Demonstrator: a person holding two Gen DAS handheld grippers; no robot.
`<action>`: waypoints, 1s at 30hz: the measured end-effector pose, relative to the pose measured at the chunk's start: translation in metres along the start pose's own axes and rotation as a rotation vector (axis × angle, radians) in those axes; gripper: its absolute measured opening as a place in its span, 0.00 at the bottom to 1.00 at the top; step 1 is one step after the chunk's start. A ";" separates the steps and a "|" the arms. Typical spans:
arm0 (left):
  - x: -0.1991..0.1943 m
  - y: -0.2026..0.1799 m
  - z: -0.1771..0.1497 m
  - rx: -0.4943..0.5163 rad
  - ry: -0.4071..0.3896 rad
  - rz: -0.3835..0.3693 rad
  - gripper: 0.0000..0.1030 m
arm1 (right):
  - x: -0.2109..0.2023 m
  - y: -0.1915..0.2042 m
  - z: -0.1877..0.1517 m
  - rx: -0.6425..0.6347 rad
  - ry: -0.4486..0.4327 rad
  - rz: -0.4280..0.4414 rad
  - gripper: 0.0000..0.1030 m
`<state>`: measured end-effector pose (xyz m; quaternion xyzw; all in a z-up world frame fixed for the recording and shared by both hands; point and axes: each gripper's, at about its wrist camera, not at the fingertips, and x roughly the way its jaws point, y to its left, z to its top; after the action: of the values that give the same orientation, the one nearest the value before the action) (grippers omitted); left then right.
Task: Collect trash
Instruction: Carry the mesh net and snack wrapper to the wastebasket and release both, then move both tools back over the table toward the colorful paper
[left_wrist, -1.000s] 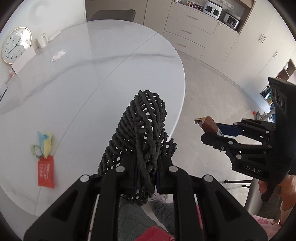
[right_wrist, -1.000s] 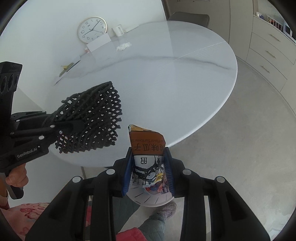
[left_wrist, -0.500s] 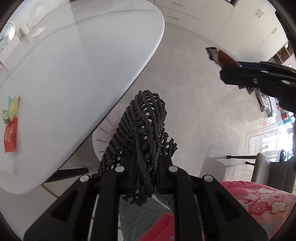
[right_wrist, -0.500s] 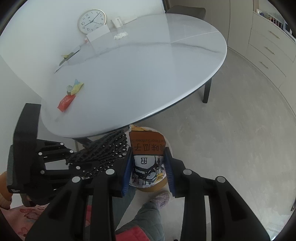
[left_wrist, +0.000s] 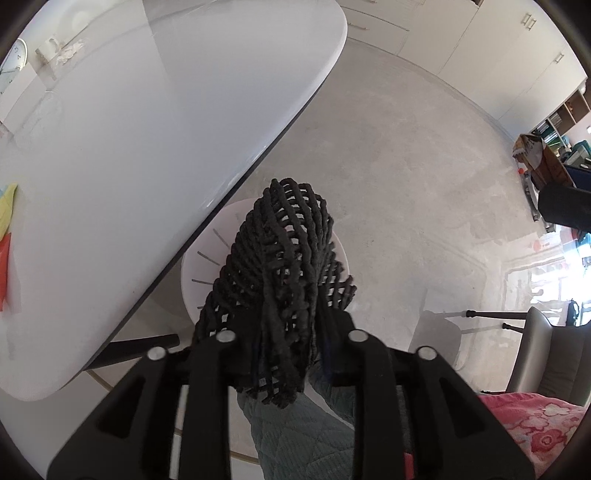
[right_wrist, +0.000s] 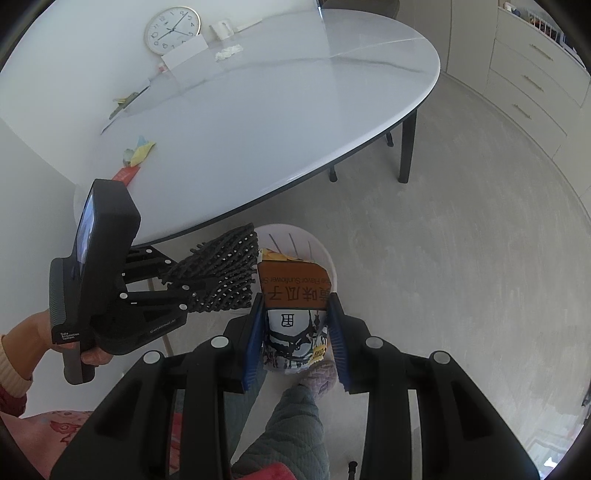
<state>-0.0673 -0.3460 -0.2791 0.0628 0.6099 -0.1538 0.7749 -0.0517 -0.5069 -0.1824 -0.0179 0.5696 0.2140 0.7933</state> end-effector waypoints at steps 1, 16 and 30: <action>0.000 0.001 0.001 0.012 -0.009 0.000 0.50 | 0.000 -0.001 -0.001 0.001 0.002 0.001 0.33; -0.068 0.025 0.006 -0.072 -0.094 0.044 0.79 | 0.009 -0.002 0.000 0.000 -0.008 0.045 0.35; -0.166 0.070 -0.015 -0.261 -0.180 0.187 0.92 | 0.079 0.046 0.011 -0.159 0.036 0.096 0.78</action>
<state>-0.0938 -0.2488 -0.1292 0.0041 0.5442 -0.0054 0.8389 -0.0374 -0.4371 -0.2404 -0.0573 0.5652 0.2957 0.7680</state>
